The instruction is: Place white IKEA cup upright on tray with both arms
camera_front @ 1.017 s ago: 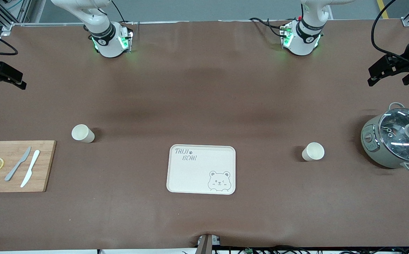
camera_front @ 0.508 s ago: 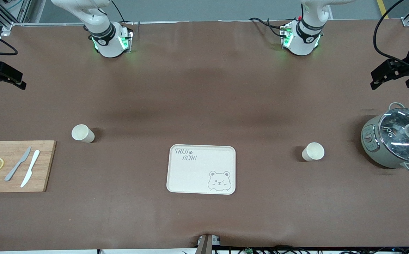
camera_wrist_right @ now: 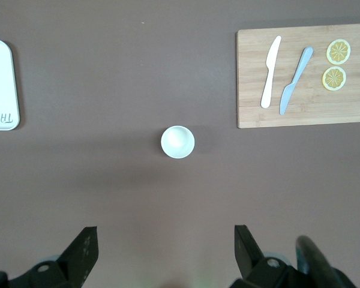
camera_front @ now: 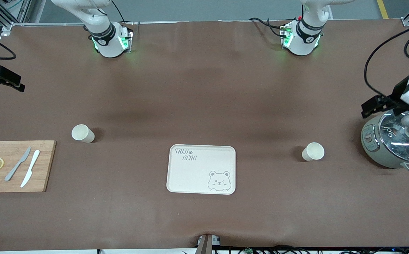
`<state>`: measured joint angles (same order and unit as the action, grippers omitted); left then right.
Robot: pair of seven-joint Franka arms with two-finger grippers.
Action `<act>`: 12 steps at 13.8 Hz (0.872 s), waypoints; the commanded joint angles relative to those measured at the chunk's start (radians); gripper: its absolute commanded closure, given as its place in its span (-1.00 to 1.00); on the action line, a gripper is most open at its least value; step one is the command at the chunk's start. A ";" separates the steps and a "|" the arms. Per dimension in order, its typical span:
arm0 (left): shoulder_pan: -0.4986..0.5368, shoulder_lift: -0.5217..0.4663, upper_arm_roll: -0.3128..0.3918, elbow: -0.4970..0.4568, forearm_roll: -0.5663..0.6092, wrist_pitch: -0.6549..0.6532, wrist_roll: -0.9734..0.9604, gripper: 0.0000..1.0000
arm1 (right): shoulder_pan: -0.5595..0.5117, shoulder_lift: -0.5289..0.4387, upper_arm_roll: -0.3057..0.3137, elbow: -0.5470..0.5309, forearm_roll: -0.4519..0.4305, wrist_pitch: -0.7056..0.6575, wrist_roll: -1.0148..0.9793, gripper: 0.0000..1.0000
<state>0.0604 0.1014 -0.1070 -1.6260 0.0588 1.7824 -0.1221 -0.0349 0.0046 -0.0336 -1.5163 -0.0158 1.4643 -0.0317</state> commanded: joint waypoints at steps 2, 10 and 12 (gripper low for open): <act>0.009 0.059 -0.005 -0.092 0.007 0.172 -0.027 -1.00 | -0.019 0.061 0.007 0.015 0.004 -0.001 -0.019 -1.00; 0.001 0.309 -0.013 -0.160 0.007 0.538 -0.065 -1.00 | -0.079 0.166 0.007 -0.115 0.010 0.115 -0.013 -1.00; -0.007 0.368 -0.014 -0.147 0.006 0.612 -0.067 -1.00 | -0.083 0.164 0.007 -0.214 0.010 0.220 -0.014 -1.00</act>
<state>0.0554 0.4218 -0.1139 -1.7914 0.0588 2.3407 -0.1751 -0.0983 0.1943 -0.0355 -1.6318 -0.0162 1.6072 -0.0349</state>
